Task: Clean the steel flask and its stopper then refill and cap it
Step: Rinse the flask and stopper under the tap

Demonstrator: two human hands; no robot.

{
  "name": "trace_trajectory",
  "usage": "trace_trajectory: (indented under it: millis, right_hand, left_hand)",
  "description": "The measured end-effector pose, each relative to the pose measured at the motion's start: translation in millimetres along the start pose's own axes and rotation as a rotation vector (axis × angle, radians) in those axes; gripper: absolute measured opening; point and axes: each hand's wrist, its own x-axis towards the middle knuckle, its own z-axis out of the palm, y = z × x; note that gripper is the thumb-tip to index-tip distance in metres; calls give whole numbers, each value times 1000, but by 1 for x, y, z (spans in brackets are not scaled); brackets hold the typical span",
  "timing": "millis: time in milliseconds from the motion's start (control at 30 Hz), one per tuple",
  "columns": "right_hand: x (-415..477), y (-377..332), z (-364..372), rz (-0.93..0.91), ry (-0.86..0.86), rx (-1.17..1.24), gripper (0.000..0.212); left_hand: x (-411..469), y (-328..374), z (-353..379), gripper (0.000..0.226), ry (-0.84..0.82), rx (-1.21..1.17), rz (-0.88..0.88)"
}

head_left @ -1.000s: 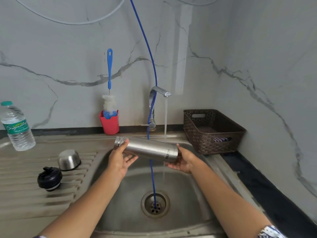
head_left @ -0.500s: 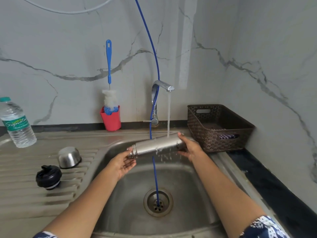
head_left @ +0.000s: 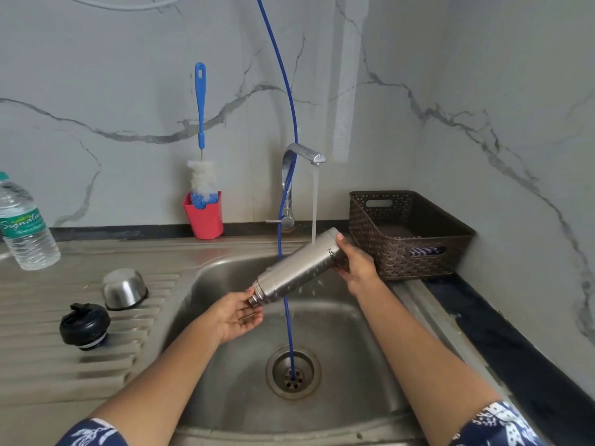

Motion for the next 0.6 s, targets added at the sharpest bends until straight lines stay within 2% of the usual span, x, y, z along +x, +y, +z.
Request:
trace_trajectory:
  millis: [100,600]
  right_hand:
    - [-1,1,2,-34,-6,-19,37]
    - [-3,-2,8,-173,-40,-19,51]
  left_hand:
    - [0,-2,0,34,-21,26,-22]
    - [-4,-6,6,30,-48,128,-16]
